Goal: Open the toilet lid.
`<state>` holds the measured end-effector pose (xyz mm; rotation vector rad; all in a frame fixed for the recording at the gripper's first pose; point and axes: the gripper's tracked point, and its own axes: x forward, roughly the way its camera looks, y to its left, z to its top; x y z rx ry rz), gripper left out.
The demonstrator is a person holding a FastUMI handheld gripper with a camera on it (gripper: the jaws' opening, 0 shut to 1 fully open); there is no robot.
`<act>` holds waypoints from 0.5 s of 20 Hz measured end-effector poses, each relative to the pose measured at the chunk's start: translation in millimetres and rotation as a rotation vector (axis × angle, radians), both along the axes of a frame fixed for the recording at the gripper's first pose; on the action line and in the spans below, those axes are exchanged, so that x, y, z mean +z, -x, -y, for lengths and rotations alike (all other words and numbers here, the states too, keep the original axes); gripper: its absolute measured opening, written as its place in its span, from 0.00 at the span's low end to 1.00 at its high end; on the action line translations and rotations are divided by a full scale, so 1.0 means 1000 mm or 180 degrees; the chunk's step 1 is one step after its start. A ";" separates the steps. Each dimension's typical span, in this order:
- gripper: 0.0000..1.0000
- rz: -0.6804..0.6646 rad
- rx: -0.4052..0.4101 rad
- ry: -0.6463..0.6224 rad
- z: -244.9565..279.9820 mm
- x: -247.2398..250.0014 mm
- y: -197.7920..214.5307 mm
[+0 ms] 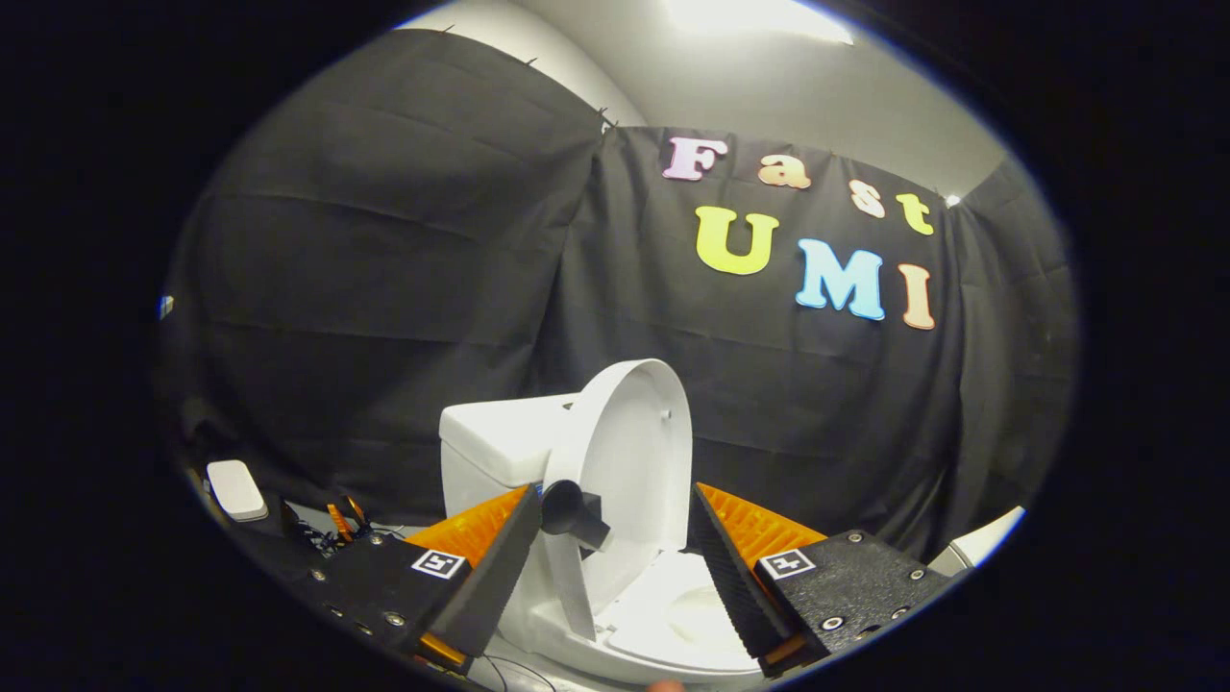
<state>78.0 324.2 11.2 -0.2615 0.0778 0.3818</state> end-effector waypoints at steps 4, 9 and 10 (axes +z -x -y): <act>0.95 0.0064 -0.0161 -0.0160 0.041 0.026 0.005; 0.95 0.0103 -0.0392 -0.0287 0.092 0.049 0.010; 0.95 0.0133 -0.0430 -0.0315 0.102 0.054 0.011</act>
